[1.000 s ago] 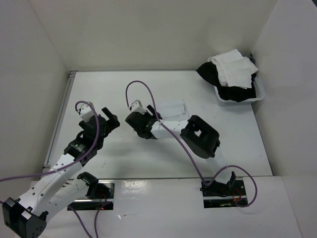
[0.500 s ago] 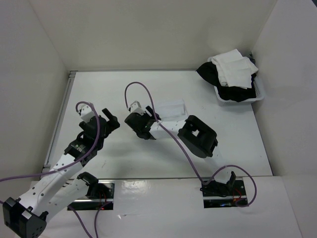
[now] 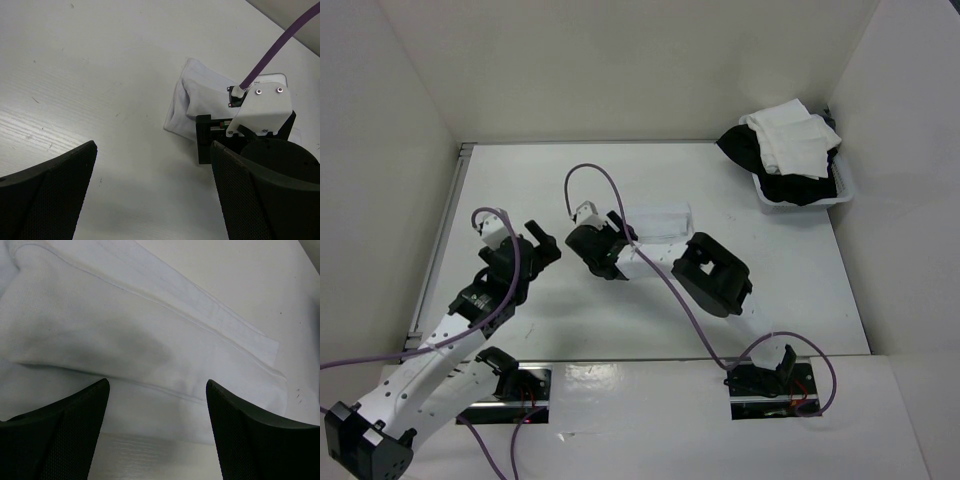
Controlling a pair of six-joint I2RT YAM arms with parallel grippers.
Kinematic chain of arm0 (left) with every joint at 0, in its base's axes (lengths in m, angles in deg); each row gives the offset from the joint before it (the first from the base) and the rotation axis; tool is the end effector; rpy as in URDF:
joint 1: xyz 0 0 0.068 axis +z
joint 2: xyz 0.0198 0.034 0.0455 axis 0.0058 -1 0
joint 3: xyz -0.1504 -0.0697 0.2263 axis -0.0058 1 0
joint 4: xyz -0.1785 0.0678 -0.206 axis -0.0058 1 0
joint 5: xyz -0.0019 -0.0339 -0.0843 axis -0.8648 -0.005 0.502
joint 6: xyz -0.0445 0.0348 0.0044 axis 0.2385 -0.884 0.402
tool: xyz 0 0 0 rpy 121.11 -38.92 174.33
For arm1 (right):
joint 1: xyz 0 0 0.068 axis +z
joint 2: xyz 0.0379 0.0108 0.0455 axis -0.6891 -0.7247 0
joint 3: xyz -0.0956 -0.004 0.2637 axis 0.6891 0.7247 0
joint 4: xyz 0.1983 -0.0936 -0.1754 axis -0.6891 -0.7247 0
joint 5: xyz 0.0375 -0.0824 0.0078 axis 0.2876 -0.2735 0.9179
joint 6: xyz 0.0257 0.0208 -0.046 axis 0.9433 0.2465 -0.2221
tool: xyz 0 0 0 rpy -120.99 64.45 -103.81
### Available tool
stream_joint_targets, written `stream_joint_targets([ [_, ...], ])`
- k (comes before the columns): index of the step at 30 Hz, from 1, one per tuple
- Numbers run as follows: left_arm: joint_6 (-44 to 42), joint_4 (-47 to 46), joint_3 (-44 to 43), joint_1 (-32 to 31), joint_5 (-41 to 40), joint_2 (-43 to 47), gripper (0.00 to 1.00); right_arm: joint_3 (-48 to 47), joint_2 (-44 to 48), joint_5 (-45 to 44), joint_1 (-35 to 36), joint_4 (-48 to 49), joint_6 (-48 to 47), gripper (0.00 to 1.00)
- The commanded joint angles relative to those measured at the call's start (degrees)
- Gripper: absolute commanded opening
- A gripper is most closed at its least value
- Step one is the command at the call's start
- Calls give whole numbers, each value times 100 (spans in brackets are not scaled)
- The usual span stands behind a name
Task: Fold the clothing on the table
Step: Fold the skirt
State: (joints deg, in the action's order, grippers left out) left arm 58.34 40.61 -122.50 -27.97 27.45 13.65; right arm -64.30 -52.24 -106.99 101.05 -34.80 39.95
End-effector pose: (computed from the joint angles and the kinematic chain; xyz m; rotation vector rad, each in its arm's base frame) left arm 0.1771 -0.0672 0.2787 -0.7136 1.7925 -0.2786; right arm 0.2927 0.4022 0.1283 -0.6720 1.9640 -0.4793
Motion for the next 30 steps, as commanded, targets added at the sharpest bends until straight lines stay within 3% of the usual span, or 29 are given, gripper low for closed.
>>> stream_joint_targets([
  [1, 68, -135, 53, 30, -118, 75, 100, -217, -163, -74, -54, 280, -7, 83],
  [30, 121, -188, 211, 30, -13, 137, 100, -532, 56, -601, -819, 675, -235, 83],
])
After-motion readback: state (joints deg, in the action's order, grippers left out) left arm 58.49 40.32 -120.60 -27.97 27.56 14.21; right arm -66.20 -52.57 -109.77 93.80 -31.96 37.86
